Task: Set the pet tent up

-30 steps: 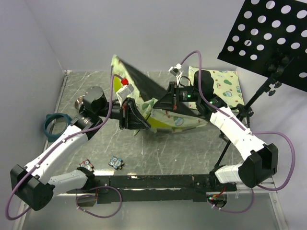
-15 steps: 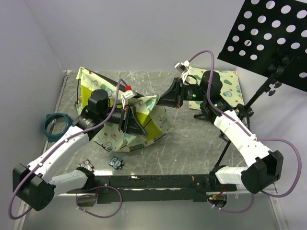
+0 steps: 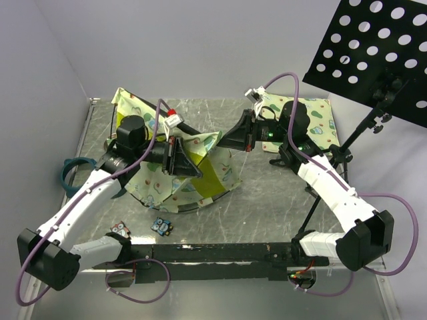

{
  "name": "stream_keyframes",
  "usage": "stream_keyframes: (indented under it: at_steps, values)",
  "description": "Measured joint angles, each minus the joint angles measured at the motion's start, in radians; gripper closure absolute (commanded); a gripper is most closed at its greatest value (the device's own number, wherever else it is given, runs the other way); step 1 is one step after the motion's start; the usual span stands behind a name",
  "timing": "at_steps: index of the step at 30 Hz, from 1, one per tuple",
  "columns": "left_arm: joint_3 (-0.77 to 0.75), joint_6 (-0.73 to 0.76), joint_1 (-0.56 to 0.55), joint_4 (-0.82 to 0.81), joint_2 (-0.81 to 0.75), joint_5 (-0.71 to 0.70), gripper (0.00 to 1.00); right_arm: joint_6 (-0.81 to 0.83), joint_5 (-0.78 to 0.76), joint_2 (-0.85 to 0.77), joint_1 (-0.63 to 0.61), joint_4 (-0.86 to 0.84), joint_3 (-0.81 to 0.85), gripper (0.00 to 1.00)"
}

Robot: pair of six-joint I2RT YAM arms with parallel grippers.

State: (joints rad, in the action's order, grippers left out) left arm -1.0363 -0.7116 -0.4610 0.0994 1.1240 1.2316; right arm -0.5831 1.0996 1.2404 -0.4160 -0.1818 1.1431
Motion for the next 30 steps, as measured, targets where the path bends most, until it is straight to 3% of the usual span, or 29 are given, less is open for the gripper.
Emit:
stream_keyframes:
  at_steps: [15,30]
  values:
    - [-0.006,-0.036,0.031,-0.042,0.027,0.005,0.99,-0.006,-0.010,-0.010,0.000,-0.008,-0.023,1.00]
    - [-0.037,0.109,-0.018,0.080,0.028,-0.011,0.99,-0.024,-0.015,-0.007,0.000,-0.013,-0.023,1.00]
